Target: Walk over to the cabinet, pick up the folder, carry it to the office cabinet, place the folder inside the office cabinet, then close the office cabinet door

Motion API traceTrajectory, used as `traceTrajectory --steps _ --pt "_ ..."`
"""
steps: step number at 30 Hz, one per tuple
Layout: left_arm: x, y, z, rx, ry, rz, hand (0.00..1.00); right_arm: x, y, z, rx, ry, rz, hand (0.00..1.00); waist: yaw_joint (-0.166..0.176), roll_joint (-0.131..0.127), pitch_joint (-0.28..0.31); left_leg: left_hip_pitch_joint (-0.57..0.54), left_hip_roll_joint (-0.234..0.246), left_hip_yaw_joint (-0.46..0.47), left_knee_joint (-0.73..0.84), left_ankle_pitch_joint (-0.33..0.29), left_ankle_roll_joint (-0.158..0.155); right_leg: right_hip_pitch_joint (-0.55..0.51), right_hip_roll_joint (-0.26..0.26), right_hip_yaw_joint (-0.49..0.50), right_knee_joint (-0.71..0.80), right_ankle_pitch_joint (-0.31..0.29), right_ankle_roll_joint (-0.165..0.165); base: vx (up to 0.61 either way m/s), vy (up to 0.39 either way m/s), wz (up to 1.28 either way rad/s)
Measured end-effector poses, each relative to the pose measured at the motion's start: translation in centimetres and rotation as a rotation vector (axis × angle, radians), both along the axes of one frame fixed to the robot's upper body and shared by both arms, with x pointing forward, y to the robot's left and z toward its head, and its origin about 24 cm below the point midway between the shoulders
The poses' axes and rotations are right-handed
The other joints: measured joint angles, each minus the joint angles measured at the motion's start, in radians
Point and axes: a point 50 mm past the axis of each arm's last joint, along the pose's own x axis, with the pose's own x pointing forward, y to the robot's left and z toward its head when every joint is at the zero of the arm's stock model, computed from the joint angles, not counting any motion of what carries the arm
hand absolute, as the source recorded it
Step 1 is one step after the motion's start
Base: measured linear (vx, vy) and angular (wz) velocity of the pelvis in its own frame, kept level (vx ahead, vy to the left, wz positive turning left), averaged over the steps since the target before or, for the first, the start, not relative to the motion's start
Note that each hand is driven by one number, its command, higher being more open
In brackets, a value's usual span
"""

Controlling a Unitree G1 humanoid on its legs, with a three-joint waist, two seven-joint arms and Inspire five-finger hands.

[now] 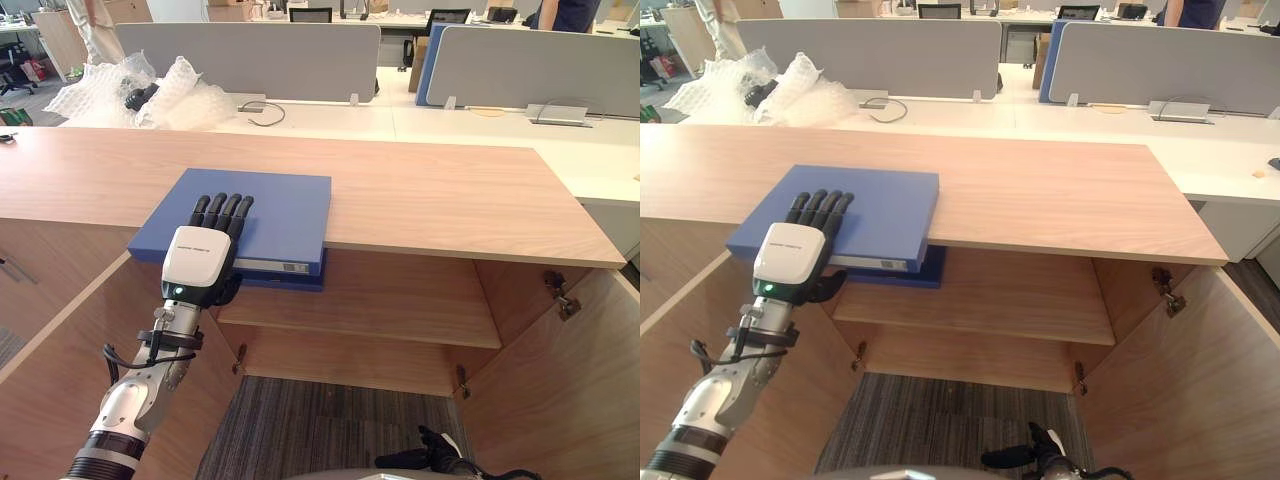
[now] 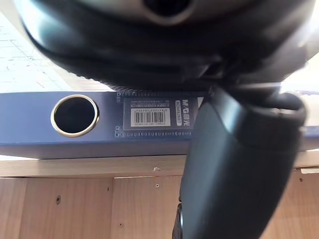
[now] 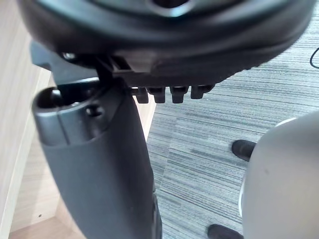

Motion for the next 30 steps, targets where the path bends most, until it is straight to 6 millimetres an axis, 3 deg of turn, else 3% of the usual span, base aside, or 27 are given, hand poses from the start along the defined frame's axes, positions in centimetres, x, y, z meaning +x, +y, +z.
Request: traceTrajectory --steps 3,10,15,18,20,22,24,28,29,30 --pt "0.5 0.3 0.1 0.002 -0.002 0.021 0.00 0.0 0.0 0.0 0.000 0.001 0.000 1.00 0.000 0.000 -0.001 0.000 0.000 0.000 -0.001 0.002 -0.001 -0.001 0.000 0.001 0.000 0.002 0.000 0.00 0.000 0.00" --pt "1.9 0.6 2.9 -0.009 -0.149 0.048 0.00 -0.1 -0.2 0.0 0.005 0.007 -0.001 1.00 -0.007 0.004 -0.012 0.018 0.000 0.007 -0.023 0.013 -0.001 0.002 0.000 0.007 -0.005 0.005 0.003 0.00 0.002 -0.02" --pt "1.9 0.8 3.0 -0.018 -0.157 0.071 0.00 -0.2 -0.5 0.0 0.004 0.007 -0.029 1.00 -0.008 0.007 -0.012 0.018 -0.001 0.019 -0.024 0.013 0.000 0.004 0.000 0.017 -0.022 0.015 0.005 0.01 0.005 -0.07" --pt "1.3 -0.2 2.8 -0.097 -0.171 0.086 0.00 -0.4 -0.7 0.0 0.003 0.008 -0.047 1.00 -0.007 0.005 -0.012 0.017 -0.001 0.019 -0.024 0.013 0.000 0.005 -0.001 0.016 -0.022 0.015 0.006 0.00 0.000 0.00" --pt "0.2 -1.4 3.1 -0.199 -0.203 0.072 0.00 -0.4 -0.7 0.0 0.004 0.007 -0.054 1.00 -0.007 0.005 -0.011 0.015 -0.002 0.019 -0.024 0.012 0.000 0.004 -0.001 0.016 -0.022 0.015 0.006 0.00 0.000 0.00" --pt "-1.8 -3.7 4.1 -0.450 -0.242 -0.013 0.00 -0.8 -0.8 0.0 0.011 0.003 -0.096 1.00 0.000 0.005 -0.011 0.012 -0.002 0.017 -0.023 0.011 -0.001 0.002 -0.002 0.017 -0.022 0.015 0.006 0.00 0.000 0.00" --pt "-3.0 -4.5 4.7 -0.655 -0.249 -0.092 0.00 -0.9 -0.8 0.0 0.028 -0.003 -0.140 1.00 0.001 0.005 -0.011 0.011 -0.001 0.016 -0.021 0.010 -0.003 0.002 -0.002 0.018 -0.020 0.013 0.008 0.00 0.000 0.00" --pt "-3.6 -4.8 5.1 -0.784 -0.247 -0.151 0.00 -0.9 -0.7 0.0 0.044 -0.016 -0.179 1.00 0.001 0.007 -0.011 0.011 0.001 0.016 -0.019 0.008 -0.005 0.002 0.000 0.019 -0.017 0.011 0.007 0.00 -0.004 -0.03" --pt "-6.0 -3.8 4.8 -1.271 -0.224 -0.237 0.00 0.1 -0.2 1.8 0.114 -0.205 -0.329 1.00 -0.018 0.015 -0.009 0.010 0.008 0.027 -0.006 -0.001 -0.009 -0.004 0.007 0.031 -0.005 0.006 0.005 -0.01 -0.013 -0.16" --pt "-6.6 -3.2 4.5 -1.377 -0.224 -0.236 0.00 0.4 -0.1 2.6 0.137 -0.272 -0.370 1.00 -0.024 0.015 -0.008 0.009 0.010 0.031 -0.002 -0.004 -0.009 -0.007 0.010 0.035 -0.004 0.005 0.003 -0.01 -0.013 -0.26"
